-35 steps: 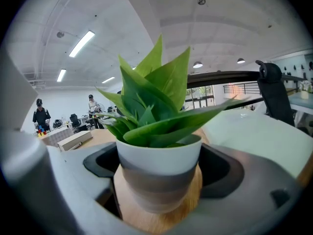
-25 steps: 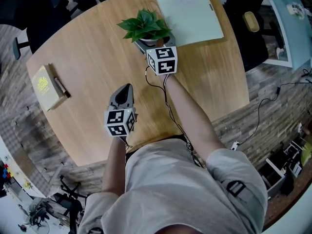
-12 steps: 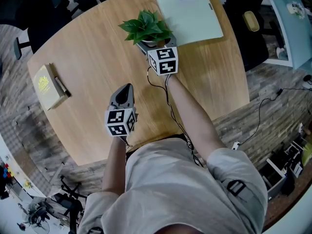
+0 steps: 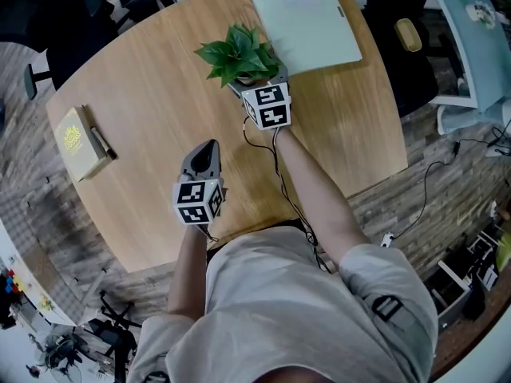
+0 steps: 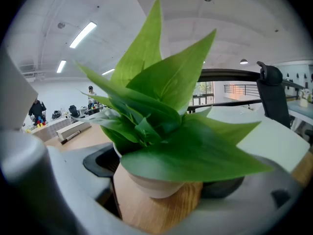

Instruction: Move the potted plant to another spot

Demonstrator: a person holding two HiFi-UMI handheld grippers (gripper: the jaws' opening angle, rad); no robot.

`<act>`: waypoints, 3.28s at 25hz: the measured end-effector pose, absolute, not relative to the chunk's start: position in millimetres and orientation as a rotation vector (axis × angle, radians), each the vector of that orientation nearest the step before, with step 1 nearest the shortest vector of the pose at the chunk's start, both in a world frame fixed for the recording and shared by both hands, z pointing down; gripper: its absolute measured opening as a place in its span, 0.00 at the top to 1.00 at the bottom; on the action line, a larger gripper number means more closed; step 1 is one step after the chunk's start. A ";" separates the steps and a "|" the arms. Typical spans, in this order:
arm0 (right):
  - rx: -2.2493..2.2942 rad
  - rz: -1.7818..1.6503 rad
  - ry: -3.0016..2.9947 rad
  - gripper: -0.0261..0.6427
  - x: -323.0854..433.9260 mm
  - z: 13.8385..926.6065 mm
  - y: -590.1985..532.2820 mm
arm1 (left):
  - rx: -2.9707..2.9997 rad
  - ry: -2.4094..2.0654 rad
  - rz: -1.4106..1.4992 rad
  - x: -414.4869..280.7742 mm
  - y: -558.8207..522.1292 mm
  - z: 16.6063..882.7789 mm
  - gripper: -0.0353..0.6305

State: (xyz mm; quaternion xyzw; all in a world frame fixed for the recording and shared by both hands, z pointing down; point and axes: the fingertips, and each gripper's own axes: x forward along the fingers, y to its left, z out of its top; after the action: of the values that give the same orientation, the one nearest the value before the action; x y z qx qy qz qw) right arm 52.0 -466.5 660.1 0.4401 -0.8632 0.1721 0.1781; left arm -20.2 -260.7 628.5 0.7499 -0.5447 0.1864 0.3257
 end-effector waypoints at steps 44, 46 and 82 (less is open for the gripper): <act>1.220 0.520 -2.280 0.91 80.3 644.2 -272.2 | 2.024 -1.372 0.424 -41.6 -198.7 604.8 0.93; 1.224 0.516 -2.288 0.93 79.1 640.7 -267.4 | 2.033 -1.372 0.420 -43.1 -199.4 602.2 0.93; 1.452 0.171 -2.574 0.96 40.9 413.7 -190.2 | 2.457 -1.502 0.096 -79.3 -162.5 408.1 0.93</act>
State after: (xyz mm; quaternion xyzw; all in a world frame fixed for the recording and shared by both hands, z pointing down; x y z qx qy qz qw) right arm 40.9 -190.2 413.7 0.4885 -0.8659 0.0576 0.0907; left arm -79.3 -162.5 408.1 0.8456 -0.5167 0.0330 0.1297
